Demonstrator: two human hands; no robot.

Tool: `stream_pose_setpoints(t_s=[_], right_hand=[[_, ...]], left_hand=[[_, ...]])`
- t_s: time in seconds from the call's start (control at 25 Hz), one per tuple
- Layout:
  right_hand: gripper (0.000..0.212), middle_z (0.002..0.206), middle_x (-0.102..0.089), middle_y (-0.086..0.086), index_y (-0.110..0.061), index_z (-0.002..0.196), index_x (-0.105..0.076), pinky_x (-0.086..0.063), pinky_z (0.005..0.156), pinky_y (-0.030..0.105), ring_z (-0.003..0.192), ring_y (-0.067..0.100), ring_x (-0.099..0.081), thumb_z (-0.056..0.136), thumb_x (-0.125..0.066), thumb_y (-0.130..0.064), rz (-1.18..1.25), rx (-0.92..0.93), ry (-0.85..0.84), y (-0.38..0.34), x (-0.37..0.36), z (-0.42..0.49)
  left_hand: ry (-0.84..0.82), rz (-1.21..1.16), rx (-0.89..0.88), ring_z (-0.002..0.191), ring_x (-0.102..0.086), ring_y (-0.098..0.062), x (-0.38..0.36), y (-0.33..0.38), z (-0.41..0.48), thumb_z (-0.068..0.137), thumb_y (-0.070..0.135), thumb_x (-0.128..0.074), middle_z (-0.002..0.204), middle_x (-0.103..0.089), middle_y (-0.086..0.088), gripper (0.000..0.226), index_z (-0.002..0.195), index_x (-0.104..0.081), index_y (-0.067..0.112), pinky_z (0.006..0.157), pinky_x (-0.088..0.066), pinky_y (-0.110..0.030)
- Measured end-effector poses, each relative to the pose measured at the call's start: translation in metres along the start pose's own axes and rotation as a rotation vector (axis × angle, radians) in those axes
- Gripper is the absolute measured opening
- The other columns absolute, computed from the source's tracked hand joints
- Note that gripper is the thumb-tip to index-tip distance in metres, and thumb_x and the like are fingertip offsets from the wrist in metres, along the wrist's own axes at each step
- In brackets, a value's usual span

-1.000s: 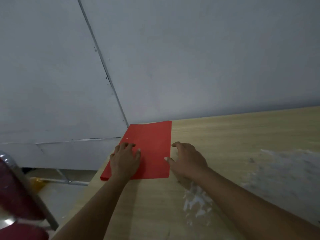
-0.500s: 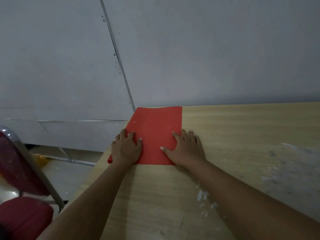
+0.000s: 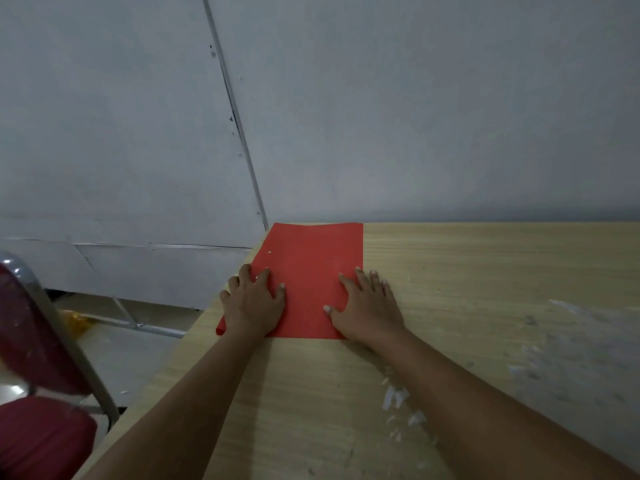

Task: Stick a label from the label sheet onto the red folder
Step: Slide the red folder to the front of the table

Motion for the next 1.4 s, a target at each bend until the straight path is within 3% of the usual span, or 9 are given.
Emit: stream_pose_setpoints(t_s=[0.16, 0.68, 1.4], right_hand=[[0.077, 0.168, 0.0, 0.006, -0.031, 0.157, -0.019, 0.004, 0.124, 0.044, 0.154, 0.025, 0.005, 0.09, -0.04, -0.063, -0.021, 0.032, -0.022, 0.001, 0.0, -0.002], [0.075, 0.164, -0.021, 0.004, -0.024, 0.153, -0.032, -0.02, 0.122, 0.042, 0.15, 0.022, -0.021, 0.09, -0.045, -0.062, -0.016, 0.033, 0.047, 0.049, 0.034, -0.052], [0.069, 0.161, -0.027, 0.001, -0.024, 0.15, -0.037, -0.024, 0.119, 0.04, 0.147, 0.02, -0.028, 0.089, -0.045, -0.056, -0.014, -0.12, 0.133, 0.174, 0.1, -0.176]], left_hand=[[-0.004, 0.019, 0.009, 0.138, -0.034, -0.037, -0.002, 0.006, -0.005, 0.095, 0.06, -0.03, 0.157, -0.029, -0.015, 0.062, 0.146, -0.042, 0.026, 0.109, -0.032, -0.057], [-0.011, 0.044, -0.038, 0.133, -0.036, -0.037, 0.002, 0.059, -0.047, 0.094, 0.058, -0.026, 0.153, -0.032, -0.016, 0.063, 0.147, -0.041, 0.026, 0.105, -0.033, -0.053], [-0.024, -0.032, -0.128, 0.13, -0.036, -0.037, 0.016, 0.205, -0.167, 0.095, 0.052, -0.029, 0.152, -0.033, -0.019, 0.059, 0.142, -0.047, 0.022, 0.106, -0.03, -0.051]])
Point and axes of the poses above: each hand's wrist, its own z-axis towards the middle knuckle, its own x-axis out of the back of the hand, y = z × x, the point moved 5 cm from there along z, towards the middle knuckle
